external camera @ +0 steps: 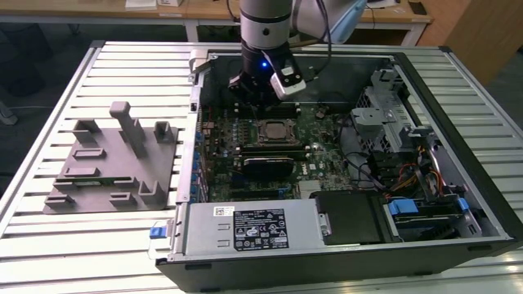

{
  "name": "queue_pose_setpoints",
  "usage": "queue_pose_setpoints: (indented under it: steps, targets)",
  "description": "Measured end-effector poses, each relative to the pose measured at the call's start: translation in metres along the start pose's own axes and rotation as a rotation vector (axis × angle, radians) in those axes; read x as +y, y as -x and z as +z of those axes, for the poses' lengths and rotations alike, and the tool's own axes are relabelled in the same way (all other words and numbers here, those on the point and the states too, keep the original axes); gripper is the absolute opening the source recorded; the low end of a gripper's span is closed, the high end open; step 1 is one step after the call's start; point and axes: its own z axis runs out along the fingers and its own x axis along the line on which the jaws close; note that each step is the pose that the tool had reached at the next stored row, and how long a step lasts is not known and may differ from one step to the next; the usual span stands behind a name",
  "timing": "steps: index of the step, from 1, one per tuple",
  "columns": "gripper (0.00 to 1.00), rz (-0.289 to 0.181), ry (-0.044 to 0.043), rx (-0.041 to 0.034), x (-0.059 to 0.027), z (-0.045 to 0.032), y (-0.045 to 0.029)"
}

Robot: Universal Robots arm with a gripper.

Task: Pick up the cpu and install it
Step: 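Install the first cpu locking lever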

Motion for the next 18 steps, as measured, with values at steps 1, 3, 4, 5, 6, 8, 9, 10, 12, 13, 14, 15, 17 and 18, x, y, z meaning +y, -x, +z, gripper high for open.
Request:
queue_pose_setpoints:
  steps: [1, 3, 4, 5, 6, 8, 9, 10, 12, 13, 14, 15, 17, 18]
  targets:
    - [0.11, 0.0, 0.0, 0.0, -0.0002, 0.0, -0.0025]
    - [0.11, 0.0, 0.0, 0.0, -0.0005, -0.0001, -0.0074]
    - [0.11, 0.0, 0.0, 0.0, -0.0006, -0.0002, -0.0095]
    - [0.11, 0.0, 0.0, 0.0, -0.0008, -0.0002, -0.0117]
    - [0.11, 0.0, 0.0, 0.0, -0.0009, -0.0002, -0.014]
    - [0.11, 0.0, -0.0001, 0.0, -0.0012, -0.0003, -0.0184]
    - [0.11, 0.0, 0.0, 0.0, -0.0013, -0.0004, -0.0205]
    - [0.11, 0.0, -0.0001, 0.0001, -0.0015, -0.0004, -0.0223]
    - [0.11, 0.0, 0.0, 0.0, -0.0017, -0.0005, -0.0253]
    - [0.11, 0.0, 0.0, 0.0, -0.0017, -0.0005, -0.0265]
    - [0.11, 0.0, 0.0, 0.0, -0.0018, -0.0005, -0.0275]
    - [0.11, 0.0, 0.0, -0.0001, -0.0018, -0.0004, -0.0278]
    - [0.11, 0.0, -0.0003, 0.0001, -0.0018, -0.0005, -0.0278]
    - [0.11, 0.0, -0.0005, 0.0, -0.0018, -0.0005, -0.0278]
